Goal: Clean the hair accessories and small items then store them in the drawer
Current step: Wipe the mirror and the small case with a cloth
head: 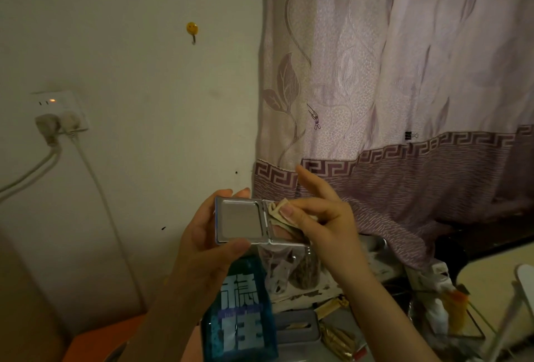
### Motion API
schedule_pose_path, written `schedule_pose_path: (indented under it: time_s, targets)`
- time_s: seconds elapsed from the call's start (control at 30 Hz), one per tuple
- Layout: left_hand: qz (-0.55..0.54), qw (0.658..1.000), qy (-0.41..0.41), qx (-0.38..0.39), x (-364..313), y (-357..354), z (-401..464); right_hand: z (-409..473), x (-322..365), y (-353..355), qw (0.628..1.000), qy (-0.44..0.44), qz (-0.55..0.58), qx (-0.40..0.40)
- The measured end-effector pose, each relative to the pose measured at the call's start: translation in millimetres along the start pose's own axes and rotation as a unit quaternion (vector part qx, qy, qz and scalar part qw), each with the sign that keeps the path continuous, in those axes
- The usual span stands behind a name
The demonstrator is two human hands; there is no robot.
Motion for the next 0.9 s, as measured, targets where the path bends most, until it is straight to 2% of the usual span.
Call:
schedule_pose_path:
  time_s: [0.1,0.27,0.63,0.77,0.9]
  targets:
    - [0.011,1.000,-0.007,0.000,2.1,3.9,-0.1,-0.3,-1.8,-2.0,1.000,-0.005,-0.009,-0.003]
    - [-0.015,1.000,-0.022,-0.007,-2.5,11.7,-2.6,2.4,2.6,17.8,0.995,-0.024,0.085,-0.048]
    - [-0.040,0.999,0.001,-0.005,2.6,11.0,-3.3,-1.5,-9.1,4.4,0.999,-0.035,-0.002,0.014]
    - [-0.034,0.999,-0.022,-0.008,0.5,13.3,-6.5,-3.1,-9.0,8.0,0.999,-0.036,-0.008,0.018]
    - [-0.047,0.998,-0.031,-0.025,-0.5,19.3,-5.0,-11.1,-4.9,0.5,0.998,-0.036,-0.012,0.059]
Point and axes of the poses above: each hand's wrist, its own z-axis towards the middle knuckle, its own y-axis out of the back of the hand, x = y × z, the point moved 8 cm from there along z, towards the middle knuckle, and after that the axes turned 14 degrees about z, right-handed, at the moved point
